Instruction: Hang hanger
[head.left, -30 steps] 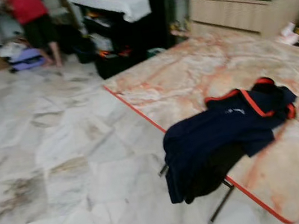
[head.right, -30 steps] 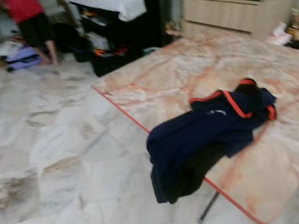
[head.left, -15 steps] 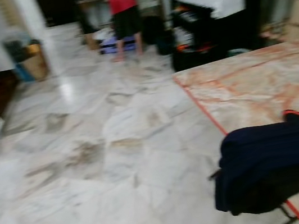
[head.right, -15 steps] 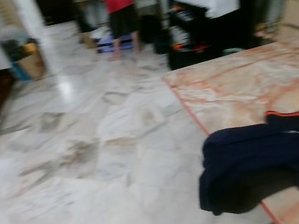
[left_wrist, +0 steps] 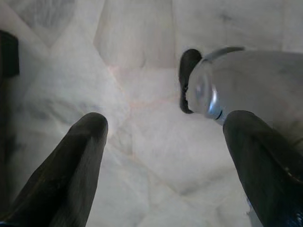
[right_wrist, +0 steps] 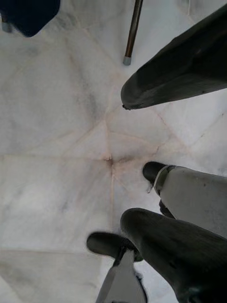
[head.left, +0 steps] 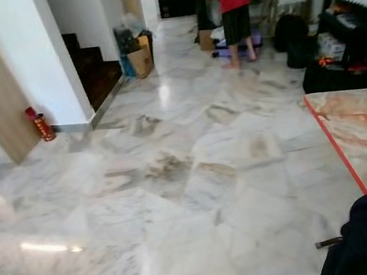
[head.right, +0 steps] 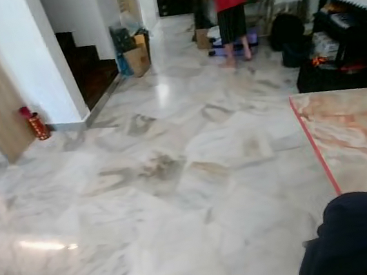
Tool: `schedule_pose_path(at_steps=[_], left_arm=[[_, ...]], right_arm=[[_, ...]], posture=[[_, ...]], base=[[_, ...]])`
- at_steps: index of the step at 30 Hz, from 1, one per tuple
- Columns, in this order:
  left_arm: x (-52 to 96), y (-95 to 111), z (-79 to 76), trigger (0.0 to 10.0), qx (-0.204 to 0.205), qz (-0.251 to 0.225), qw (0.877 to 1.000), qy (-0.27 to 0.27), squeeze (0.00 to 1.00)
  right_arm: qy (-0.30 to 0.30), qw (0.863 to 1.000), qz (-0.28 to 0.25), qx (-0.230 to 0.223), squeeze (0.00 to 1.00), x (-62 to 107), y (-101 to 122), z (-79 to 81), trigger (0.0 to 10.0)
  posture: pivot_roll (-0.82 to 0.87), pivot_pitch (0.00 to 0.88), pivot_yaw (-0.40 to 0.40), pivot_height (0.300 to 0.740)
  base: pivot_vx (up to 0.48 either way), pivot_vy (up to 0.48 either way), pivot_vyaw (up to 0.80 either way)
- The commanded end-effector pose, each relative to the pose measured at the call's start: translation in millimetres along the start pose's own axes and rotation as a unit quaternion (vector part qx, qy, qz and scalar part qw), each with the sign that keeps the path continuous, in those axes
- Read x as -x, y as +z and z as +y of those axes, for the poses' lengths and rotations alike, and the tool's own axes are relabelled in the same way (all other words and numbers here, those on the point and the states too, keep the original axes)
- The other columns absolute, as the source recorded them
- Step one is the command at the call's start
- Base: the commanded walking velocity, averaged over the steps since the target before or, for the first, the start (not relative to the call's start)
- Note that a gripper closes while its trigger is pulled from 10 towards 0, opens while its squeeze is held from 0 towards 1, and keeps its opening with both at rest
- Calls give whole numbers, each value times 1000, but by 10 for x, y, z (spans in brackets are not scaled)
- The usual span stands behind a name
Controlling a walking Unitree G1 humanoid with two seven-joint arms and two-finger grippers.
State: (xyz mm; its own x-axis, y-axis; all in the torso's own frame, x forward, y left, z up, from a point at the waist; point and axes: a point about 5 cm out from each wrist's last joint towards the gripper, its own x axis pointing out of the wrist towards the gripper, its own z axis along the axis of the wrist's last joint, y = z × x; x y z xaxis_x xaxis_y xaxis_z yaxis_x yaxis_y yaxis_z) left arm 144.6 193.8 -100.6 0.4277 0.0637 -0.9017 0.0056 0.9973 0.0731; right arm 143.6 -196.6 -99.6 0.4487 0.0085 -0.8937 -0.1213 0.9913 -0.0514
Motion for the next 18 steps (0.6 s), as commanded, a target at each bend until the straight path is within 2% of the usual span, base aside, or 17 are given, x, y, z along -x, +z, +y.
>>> schedule_pose_path(at_steps=[1,11,18], left_arm=[[-2,39,30,10000,-6,-4,1000,5,0],[-2,40,35,10000,-5,-5,1000,5,0],[-1,40,40,10000,-7,-5,1000,7,0]], right_arm=[[10,1000,-1,-6,0,-15,9,113,10000],[7,1000,2,-15,0,-27,36,167,10000],[4,1000,7,-13,0,-21,37,95,10000]], posture=[[130,0,-21,740],[129,0,-19,740],[131,0,-16,740]], base=[[0,0,0],[0,0,0],[0,0,-689]])
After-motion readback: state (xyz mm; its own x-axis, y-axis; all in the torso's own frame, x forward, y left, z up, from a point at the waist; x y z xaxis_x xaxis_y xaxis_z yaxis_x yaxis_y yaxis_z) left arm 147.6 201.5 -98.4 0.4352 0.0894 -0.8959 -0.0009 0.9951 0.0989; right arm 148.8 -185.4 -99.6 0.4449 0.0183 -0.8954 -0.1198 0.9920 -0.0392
